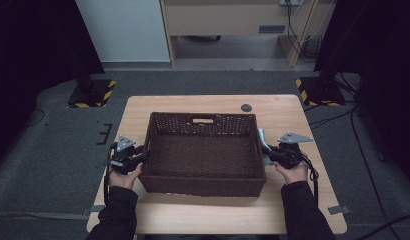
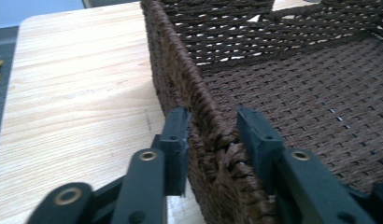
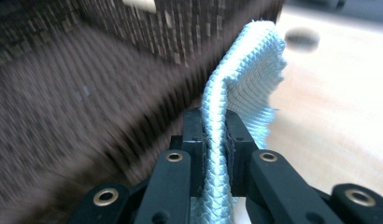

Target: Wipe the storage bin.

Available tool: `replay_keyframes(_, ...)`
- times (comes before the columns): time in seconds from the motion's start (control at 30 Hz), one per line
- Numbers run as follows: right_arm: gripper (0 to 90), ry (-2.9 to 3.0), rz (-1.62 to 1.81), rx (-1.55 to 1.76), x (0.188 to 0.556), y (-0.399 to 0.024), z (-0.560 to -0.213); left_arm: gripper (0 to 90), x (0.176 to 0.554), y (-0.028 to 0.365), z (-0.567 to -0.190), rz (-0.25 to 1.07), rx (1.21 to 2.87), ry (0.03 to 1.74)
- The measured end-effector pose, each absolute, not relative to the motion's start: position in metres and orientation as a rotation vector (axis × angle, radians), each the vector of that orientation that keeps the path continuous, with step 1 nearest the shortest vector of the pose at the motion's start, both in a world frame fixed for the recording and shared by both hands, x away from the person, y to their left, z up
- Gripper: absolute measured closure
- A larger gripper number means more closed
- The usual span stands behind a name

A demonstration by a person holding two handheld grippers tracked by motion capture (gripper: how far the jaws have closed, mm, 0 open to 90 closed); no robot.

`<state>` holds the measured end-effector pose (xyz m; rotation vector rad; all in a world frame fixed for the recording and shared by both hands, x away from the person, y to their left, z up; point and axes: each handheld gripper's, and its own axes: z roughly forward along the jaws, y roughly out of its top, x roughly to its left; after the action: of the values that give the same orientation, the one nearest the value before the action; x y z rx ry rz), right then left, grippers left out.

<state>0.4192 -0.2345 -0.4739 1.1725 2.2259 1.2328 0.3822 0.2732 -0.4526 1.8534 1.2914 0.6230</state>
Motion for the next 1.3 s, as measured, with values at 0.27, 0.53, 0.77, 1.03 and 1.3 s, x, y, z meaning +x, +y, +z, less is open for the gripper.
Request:
replay_keyframes(0.27, 82.1, 2.372, 1.068, 1.239, 0.428, -0.222, -0.506, 48.2, 0.376, 0.277, -0.451, 0.638, 1.849, 1.259)
replay_keyframes(0.53, 81.9, 2.163, 1.336, 1.169, 0.415, -0.241, -0.464, 52.6, 0.368, 0.276, -0.451, 0.611, 1.886, 1.218)
replay_keyframes(0.77, 81.6, 2.233, 1.283, 1.144, 0.413, -0.235, -0.471, 61.3, 0.370, 0.278, -0.454, 0.547, 1.886, 1.220)
replay_keyframes(1.03, 81.5, 2.358, 1.122, 1.224, 0.424, -0.226, -0.501, 67.5, 0.371, 0.275, -0.453, 0.579, 1.856, 1.263)
replay_keyframes(1.3, 81.5, 2.161, 1.355, 1.131, 0.414, -0.237, -0.460, 66.9, 0.382, 0.274, -0.453, 0.600, 1.844, 1.282)
